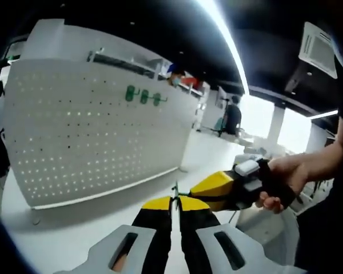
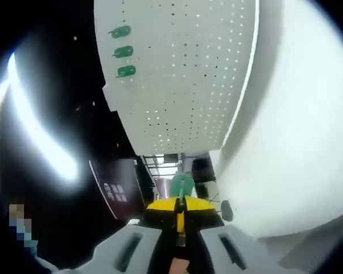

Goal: Insert the hook assembly into the mounting plate slot until the hook locks in place.

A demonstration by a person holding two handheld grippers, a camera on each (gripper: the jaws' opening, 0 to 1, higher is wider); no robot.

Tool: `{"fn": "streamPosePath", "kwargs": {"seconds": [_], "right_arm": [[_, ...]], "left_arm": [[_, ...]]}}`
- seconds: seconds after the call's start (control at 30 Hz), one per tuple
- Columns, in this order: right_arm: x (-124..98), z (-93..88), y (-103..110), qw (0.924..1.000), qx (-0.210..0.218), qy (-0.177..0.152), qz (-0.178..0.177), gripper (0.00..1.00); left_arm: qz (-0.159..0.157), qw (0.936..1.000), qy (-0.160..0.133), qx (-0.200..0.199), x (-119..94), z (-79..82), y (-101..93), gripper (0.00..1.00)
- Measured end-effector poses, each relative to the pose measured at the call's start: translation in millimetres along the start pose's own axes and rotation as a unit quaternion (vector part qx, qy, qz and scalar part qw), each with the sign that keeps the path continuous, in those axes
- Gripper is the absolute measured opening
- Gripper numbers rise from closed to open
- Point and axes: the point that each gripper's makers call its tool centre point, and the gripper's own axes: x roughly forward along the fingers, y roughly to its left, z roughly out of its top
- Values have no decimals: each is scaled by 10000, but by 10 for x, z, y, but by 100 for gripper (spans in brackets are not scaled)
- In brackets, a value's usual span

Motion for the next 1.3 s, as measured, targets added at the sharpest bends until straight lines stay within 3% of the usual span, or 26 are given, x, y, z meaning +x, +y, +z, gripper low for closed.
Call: {"fn": "streamPosePath", "kwargs": {"seconds": [0.2, 0.27, 0.3, 0.37, 0.43, 0.47, 0.5, 0.53, 0.7, 0.8, 0.9, 1.2, 1.3], "right_arm": [[4, 87, 3, 9964, -808, 33, -237, 0], [-10, 130, -13, 9901, -1336, 71, -426, 0], [-36, 113, 6, 9817, -1807, 124, -586, 0], [-52, 133, 20, 9687, -2360, 178, -748, 0], [-77, 147, 31, 9427, -3164, 309, -1017, 0], [-87, 141, 37, 9206, -3696, 431, -1182, 0], [-92, 137, 49, 9047, -4035, 488, -1281, 0], [-93, 118, 74, 8812, -4485, 580, -1376, 0], [-63, -34, 199, 8023, -5710, 888, -1496, 0], [-37, -126, 260, 7865, -5927, 973, -1438, 0], [-27, -177, 279, 7569, -6271, 1100, -1477, 0], [-24, -243, 338, 7419, -6468, 1042, -1428, 0], [-21, -249, 338, 7409, -6478, 1057, -1424, 0]], "left_arm": [[28, 9998, 147, -132, 11, -16, 12, 5], [80, 9995, 244, -159, 13, -45, 27, 8], [90, 9995, 254, -165, 12, -49, 30, 10], [95, 9992, 316, -237, 10, -72, 31, 14], [113, 9989, 372, -268, 10, -89, 37, 17], [121, 9985, 436, -300, 13, -106, 36, 18], [118, 9984, 461, -292, 16, -113, 33, 19], [111, 9983, 505, -274, 22, -121, 25, 19], [69, 9982, 548, -249, 50, -127, -4, 20], [32, 9978, 563, -349, 69, -127, -24, 21], [29, 9980, 495, -383, 65, -94, -28, 16], [-129, 9972, 435, -594, 12, -87, -104, 4], [-170, 9972, 493, -544, 11, -107, -127, 3]]}}
